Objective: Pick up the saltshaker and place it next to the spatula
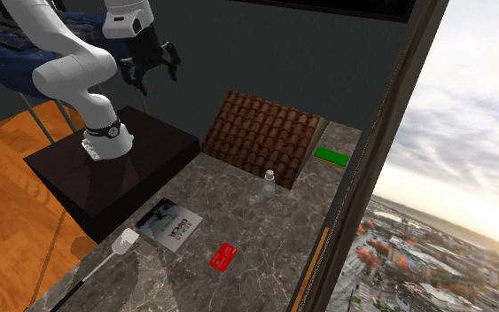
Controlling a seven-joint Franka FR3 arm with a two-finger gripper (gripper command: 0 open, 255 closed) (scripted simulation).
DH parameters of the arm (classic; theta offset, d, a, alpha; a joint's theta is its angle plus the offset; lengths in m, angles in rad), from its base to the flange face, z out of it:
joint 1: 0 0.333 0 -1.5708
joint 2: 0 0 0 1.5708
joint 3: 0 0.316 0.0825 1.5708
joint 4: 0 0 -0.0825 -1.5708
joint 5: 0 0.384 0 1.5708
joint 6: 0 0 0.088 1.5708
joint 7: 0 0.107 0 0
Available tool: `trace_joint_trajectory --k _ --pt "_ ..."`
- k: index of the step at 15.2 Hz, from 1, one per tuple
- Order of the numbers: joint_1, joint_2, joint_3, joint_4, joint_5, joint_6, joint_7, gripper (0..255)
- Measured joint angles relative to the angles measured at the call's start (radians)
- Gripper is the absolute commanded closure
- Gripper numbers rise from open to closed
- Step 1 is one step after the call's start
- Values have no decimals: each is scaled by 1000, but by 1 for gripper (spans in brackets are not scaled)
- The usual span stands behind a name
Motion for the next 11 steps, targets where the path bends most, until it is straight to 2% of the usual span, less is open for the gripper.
trace_joint_trajectory --k 6,11 --pt "15 184 71 -3 26 200 76 0" --pt "21 352 122 36 23 340 144 0"
